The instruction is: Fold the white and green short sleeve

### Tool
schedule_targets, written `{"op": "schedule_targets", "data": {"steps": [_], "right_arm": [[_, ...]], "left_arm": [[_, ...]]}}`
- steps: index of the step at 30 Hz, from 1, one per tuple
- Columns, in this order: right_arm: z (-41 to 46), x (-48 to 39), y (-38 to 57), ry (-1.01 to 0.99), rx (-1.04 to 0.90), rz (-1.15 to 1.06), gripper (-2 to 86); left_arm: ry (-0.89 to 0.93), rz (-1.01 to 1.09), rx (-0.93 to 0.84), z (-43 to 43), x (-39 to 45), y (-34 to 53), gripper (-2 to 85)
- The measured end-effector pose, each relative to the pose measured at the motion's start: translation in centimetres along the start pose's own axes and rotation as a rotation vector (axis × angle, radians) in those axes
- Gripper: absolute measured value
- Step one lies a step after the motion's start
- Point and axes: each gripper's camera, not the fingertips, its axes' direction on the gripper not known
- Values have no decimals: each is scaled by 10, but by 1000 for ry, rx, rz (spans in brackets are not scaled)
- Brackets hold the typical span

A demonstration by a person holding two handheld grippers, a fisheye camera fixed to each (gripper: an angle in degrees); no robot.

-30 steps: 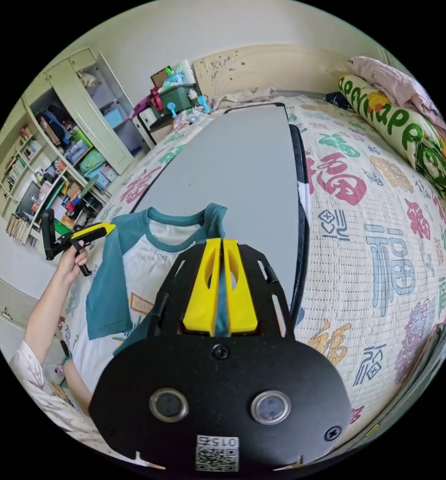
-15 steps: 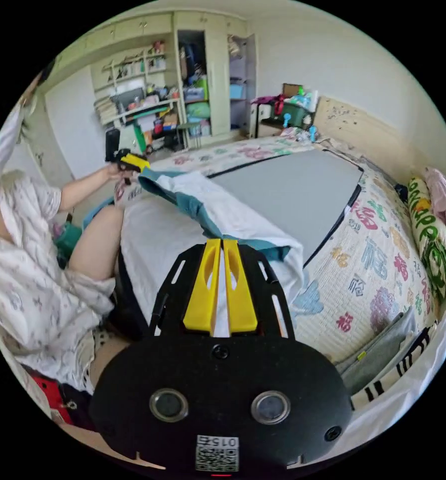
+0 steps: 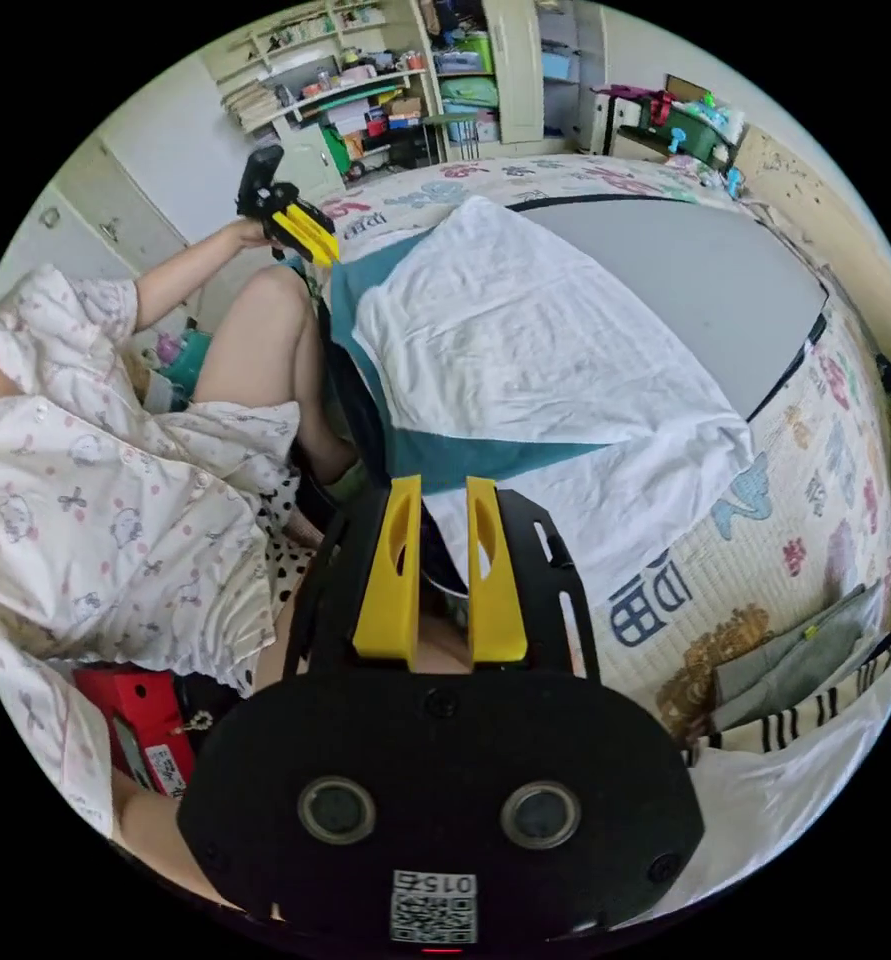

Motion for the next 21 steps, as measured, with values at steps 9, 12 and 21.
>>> {"op": "schedule_targets", "data": {"steps": [9, 12, 21], "right_arm": [[-116, 187, 8, -164, 466, 673, 124], [-115, 246, -14, -264, 533, 830, 139], [-94, 352, -73, -327, 584, 1029, 128]], "left_arm": [[-56, -583, 326, -90, -138, -70, 90], [-64, -723, 336, -72, -189, -120, 109], [-51, -902, 384, -26, -285, -231, 115]]}}
